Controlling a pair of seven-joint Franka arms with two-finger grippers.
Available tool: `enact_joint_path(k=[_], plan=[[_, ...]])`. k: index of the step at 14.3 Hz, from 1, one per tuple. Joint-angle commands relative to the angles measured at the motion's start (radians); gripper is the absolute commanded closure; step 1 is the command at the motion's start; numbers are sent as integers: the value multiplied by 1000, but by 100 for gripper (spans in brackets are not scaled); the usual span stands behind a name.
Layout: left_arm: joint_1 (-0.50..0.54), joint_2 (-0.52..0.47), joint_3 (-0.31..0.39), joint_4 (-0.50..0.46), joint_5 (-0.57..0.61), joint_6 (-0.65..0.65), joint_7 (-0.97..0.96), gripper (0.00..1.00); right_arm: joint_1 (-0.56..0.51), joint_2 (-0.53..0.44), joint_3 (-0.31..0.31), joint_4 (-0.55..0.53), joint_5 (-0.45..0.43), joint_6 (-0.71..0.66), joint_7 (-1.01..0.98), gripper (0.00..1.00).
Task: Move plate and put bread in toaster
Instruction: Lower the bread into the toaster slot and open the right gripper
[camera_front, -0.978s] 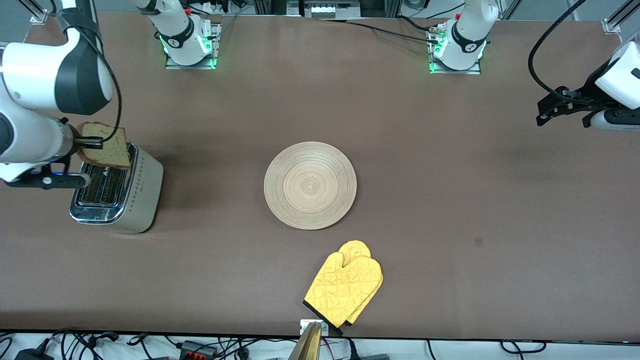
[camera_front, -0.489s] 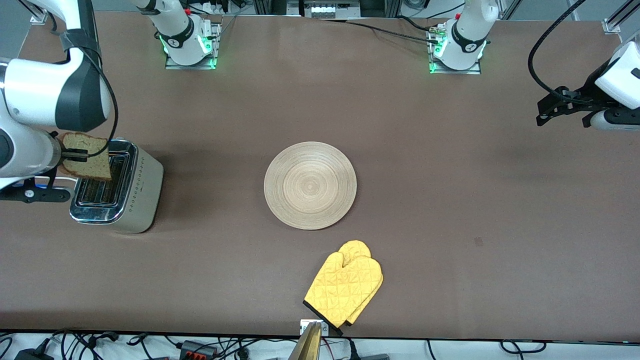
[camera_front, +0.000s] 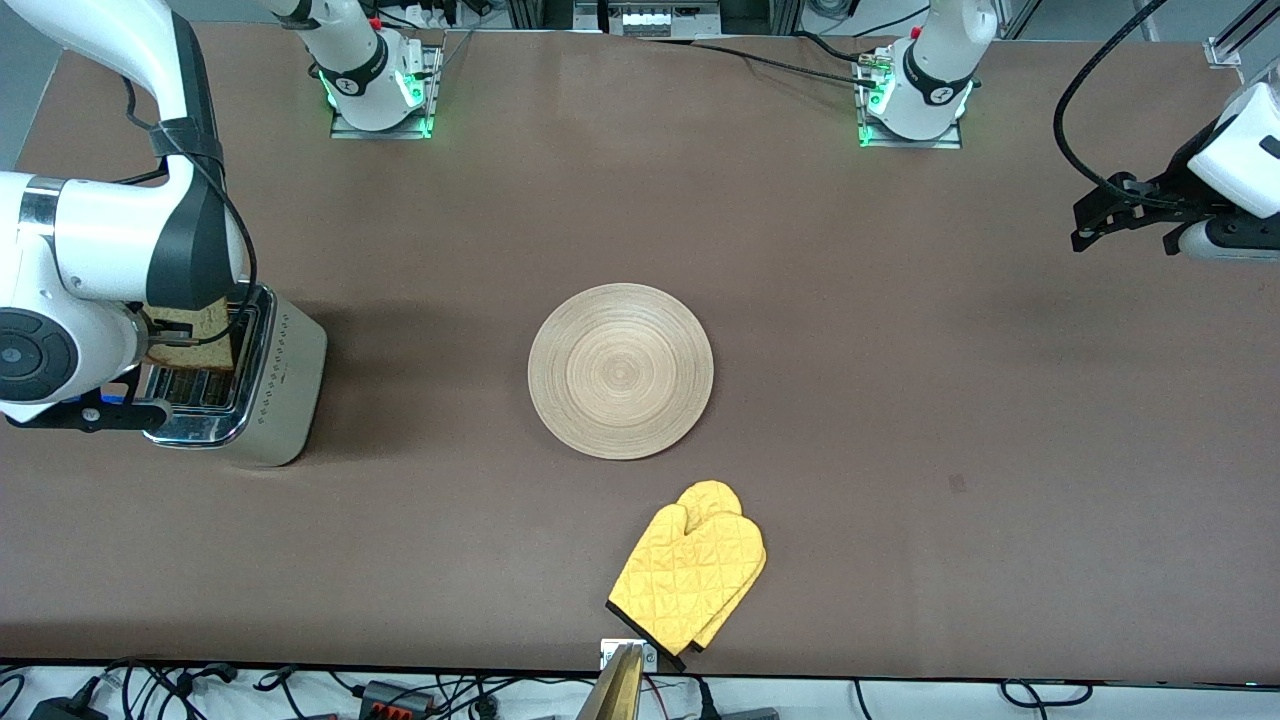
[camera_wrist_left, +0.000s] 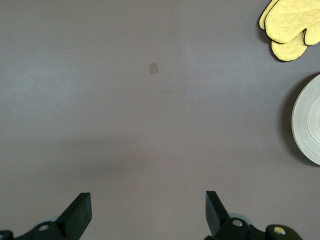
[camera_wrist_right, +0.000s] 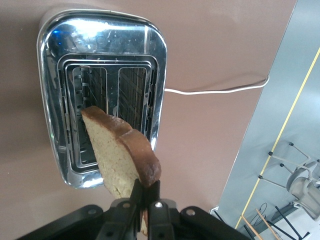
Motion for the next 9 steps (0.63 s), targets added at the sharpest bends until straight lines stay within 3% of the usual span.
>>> enact_joint_path(k=[1, 9], plan=[[8, 12, -9, 29, 7, -18, 14, 0, -12, 24, -1, 32, -12, 12, -18, 100], [10, 12, -9, 29, 7, -18, 15, 0, -15, 79, 1, 34, -4, 144, -15, 100]])
